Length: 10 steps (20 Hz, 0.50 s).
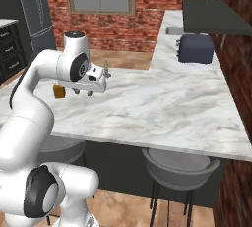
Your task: Pick the candle and candle from the dining table and place them in the open cabinet. Close the cabinet after placing the objects.
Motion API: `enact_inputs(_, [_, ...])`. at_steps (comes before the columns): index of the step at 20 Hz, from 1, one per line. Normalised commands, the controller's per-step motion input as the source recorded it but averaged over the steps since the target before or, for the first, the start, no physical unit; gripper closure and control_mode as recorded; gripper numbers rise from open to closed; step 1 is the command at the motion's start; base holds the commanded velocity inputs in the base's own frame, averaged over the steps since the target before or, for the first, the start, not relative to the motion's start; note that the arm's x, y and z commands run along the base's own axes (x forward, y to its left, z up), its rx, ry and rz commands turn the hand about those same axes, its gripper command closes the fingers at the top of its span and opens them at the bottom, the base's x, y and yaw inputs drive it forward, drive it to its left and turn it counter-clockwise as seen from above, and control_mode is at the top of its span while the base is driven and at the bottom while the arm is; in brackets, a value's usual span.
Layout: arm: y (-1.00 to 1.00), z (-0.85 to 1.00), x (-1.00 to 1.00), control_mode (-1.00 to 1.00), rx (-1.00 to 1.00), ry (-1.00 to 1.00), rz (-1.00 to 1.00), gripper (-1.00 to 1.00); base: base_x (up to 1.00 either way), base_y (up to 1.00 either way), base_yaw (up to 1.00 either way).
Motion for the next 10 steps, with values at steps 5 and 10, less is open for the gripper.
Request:
enact_inputs(5, [0.0, 0.0, 0.0, 1.0, 0.0, 0.0, 0.0, -1.0, 0.0, 0.0, 0.0])
enact_inputs(10, [0.0, 0.0, 0.0, 1.0, 0.0, 0.0, 0.0, -1.0, -0.17, 0.01, 0.0])
